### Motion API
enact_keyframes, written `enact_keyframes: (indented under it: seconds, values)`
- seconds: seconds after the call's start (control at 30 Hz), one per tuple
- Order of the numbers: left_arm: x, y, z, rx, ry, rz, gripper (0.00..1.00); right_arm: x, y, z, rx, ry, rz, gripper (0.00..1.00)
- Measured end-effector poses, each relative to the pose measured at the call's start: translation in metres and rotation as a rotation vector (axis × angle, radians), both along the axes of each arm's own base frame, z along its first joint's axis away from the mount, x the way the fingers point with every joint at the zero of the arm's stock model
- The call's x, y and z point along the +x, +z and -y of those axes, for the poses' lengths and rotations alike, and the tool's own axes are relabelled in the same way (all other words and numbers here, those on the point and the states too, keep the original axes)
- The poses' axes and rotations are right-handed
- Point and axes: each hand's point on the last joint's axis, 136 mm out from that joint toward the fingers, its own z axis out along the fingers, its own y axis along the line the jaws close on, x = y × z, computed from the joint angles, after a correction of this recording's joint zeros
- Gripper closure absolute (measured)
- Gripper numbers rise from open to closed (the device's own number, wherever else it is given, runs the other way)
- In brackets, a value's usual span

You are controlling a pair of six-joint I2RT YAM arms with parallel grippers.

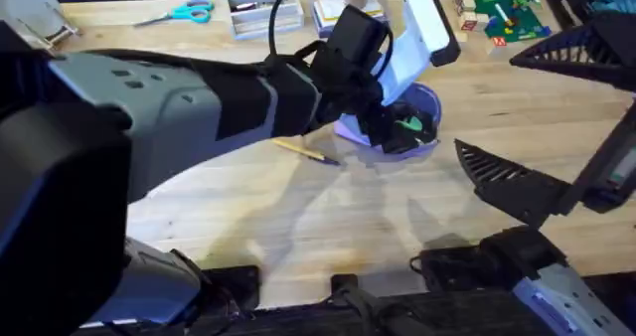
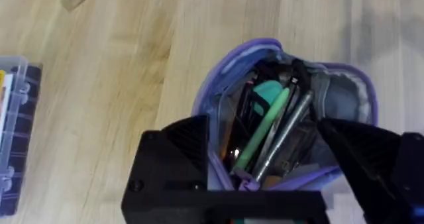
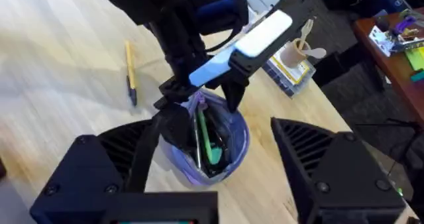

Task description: Unzip the bag, pick up the pens from the table one at a time and place them inside, then zip the bag closed.

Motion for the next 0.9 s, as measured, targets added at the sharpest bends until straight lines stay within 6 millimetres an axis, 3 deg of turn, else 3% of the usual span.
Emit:
enact_keyframes:
  seconds: [0.1,0.23,0.43,0.67,0.73,0.9]
  values:
    - [0.002,0.007,0.0,-0.014,0.003,0.016,0.008,0.0,-0.001,0.0,-0.001,0.0,-0.003,0.003]
    - [0.005,0.033,-0.01,-0.04,0.02,0.047,0.008,-0.001,-0.001,0.0,-0.001,0.0,-0.006,0.003]
    - [0.01,0.064,-0.056,-0.016,0.107,0.028,0.008,-0.001,-0.001,0.0,-0.001,0.0,-0.006,0.004]
    - [-0.001,0.06,-0.122,0.122,0.166,-0.04,0.009,-0.001,-0.001,0.0,-0.001,0.0,-0.006,0.004]
    - [-0.017,0.053,-0.15,0.216,0.127,-0.047,0.006,-0.001,-0.001,0.0,-0.001,0.0,-0.006,0.003]
    - [-0.023,0.046,-0.17,0.309,0.067,0.007,0.006,-0.001,-0.001,0.0,-0.002,0.0,-0.006,0.003]
